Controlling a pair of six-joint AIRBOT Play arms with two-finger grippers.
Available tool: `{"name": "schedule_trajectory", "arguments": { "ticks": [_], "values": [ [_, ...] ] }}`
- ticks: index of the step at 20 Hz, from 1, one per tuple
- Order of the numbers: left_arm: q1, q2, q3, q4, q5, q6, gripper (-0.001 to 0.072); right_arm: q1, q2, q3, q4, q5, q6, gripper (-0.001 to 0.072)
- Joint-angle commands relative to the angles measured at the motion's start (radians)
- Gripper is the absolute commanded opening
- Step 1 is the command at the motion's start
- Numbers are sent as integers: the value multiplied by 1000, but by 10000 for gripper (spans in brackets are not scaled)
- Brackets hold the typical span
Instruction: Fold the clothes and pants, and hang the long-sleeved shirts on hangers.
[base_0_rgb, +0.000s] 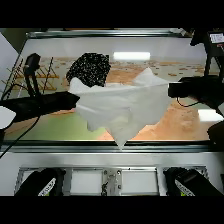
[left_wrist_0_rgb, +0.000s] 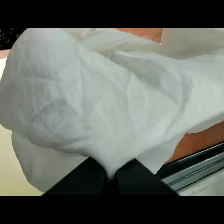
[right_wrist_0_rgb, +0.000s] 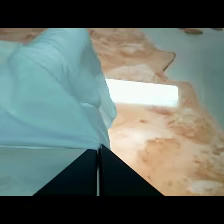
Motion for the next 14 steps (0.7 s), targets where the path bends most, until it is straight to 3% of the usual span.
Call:
{"name": "schedule_trajectory", "arguments": {
  "ticks": [1,4,5,6,7,11,14],
  "values": [
    [1,-36,-63,-3,10,-3,11,7,15,-63,124,-12,3,6],
    [1,-147,2,1,9,12,13,8,-16,-69,128,-39,3,6],
    [1,-179,34,2,-1,37,157,8,-20,-69,128,-34,3,6],
    [1,-206,69,8,-14,54,459,8,-21,-70,127,-26,3,6],
    [1,-229,101,9,-24,57,576,8,-21,-70,127,-19,3,6],
    [-47,-242,94,9,-31,54,576,8,-21,-70,129,-3,3,6],
    [-159,-243,-11,31,77,41,548,8,-22,-70,133,-2,4,6]
  ]
}}
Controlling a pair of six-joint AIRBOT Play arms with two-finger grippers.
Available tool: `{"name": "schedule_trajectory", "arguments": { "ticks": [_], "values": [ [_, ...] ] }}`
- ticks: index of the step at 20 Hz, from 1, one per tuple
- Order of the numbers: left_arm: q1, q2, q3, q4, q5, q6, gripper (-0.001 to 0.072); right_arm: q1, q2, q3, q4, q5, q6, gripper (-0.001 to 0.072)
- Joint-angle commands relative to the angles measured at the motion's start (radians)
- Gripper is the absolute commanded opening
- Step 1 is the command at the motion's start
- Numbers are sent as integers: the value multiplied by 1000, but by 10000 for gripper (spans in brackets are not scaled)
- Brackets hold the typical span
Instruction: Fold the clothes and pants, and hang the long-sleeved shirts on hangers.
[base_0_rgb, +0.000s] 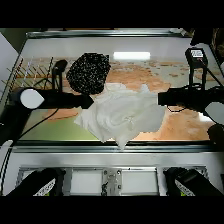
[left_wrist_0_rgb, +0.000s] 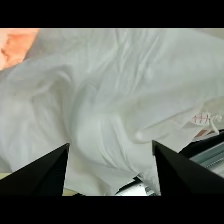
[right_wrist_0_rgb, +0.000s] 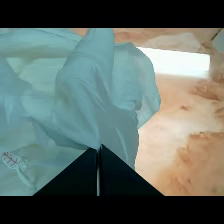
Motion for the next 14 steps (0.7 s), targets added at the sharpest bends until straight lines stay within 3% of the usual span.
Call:
{"name": "schedule_trajectory", "arguments": {
  "ticks": [1,3,8,14],
  "values": [
    [-124,-10,-91,59,141,-33,548,1,-1,-1,13,5,0,6],
    [-200,-44,-96,155,214,-89,548,1,-2,-1,24,5,0,6],
    [-318,-248,41,292,214,-97,548,1,-2,-1,49,13,18,6],
    [-294,-422,164,425,192,-145,548,5,-6,-1,49,55,18,6]
  ]
}}
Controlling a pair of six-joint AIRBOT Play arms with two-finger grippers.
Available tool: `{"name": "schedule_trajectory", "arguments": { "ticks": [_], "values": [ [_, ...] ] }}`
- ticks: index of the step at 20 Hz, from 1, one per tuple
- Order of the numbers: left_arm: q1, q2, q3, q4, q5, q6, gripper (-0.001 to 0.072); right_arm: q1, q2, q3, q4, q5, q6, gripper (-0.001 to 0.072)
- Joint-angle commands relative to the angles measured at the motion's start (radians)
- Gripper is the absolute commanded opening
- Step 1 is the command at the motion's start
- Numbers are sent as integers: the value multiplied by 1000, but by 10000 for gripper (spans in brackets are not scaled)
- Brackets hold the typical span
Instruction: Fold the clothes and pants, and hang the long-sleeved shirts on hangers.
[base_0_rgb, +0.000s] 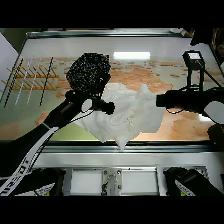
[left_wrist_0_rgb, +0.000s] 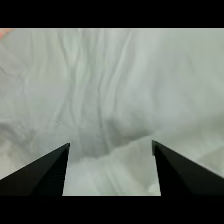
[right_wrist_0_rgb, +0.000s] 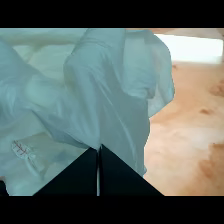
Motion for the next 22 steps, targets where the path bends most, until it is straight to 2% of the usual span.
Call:
{"name": "schedule_trajectory", "arguments": {
  "ticks": [1,3,4,5,6,9,11,14,16,19,22],
  "values": [
    [26,-81,60,66,-6,-33,548,2,-1,0,1,19,3,7],
    [48,-89,63,66,-6,-33,546,2,-2,0,1,23,3,6],
    [59,-89,63,66,-6,-33,439,2,-5,0,1,23,3,6],
    [69,-87,64,66,-3,-32,138,1,-11,0,0,22,3,6],
    [82,-81,65,66,-3,-32,12,1,-19,0,-9,22,3,6],
    [129,5,133,66,-83,-27,11,-16,-53,48,-81,53,3,6],
    [146,107,212,64,-155,16,11,-54,-93,171,-94,121,-29,6],
    [129,274,266,44,-231,42,11,-72,-140,365,-94,213,-61,6],
    [89,365,252,45,-292,42,11,-70,-142,417,-89,262,-60,6],
    [16,472,143,45,-342,8,11,-57,-128,394,-87,413,-42,5],
    [-31,526,27,46,-345,-72,11,47,-99,283,-89,435,-10,5]
  ]
}}
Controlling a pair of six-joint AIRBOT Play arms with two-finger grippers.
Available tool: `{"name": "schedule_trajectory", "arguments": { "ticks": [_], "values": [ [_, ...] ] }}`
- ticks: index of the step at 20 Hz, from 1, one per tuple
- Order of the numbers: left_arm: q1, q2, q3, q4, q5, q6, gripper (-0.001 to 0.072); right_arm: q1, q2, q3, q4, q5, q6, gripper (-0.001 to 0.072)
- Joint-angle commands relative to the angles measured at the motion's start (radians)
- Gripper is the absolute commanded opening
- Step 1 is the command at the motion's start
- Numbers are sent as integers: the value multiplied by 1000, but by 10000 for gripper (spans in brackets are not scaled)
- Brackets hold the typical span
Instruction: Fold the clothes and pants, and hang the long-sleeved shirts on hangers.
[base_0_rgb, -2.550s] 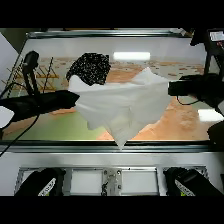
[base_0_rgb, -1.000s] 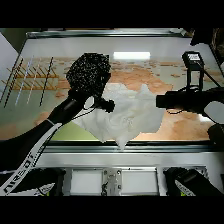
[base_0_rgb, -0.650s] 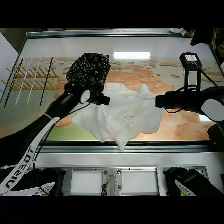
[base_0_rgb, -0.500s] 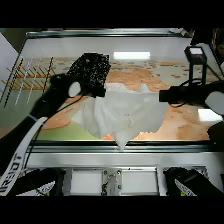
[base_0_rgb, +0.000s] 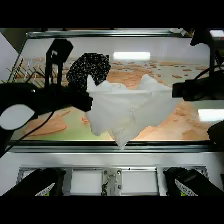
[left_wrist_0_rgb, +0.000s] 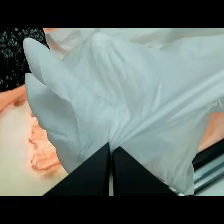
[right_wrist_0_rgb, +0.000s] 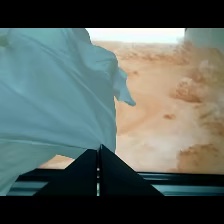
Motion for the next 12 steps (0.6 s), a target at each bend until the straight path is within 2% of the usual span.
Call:
{"name": "schedule_trajectory", "arguments": {
  "ticks": [1,4,12],
  "values": [
    [-52,77,-117,-1,-25,-84,11,107,28,-102,-4,63,55,5],
    [-50,71,-156,1,-34,-100,11,168,39,-206,-9,36,100,6],
    [-50,-30,-247,2,-26,-100,11,176,55,-356,-10,14,102,6]
  ]
}}
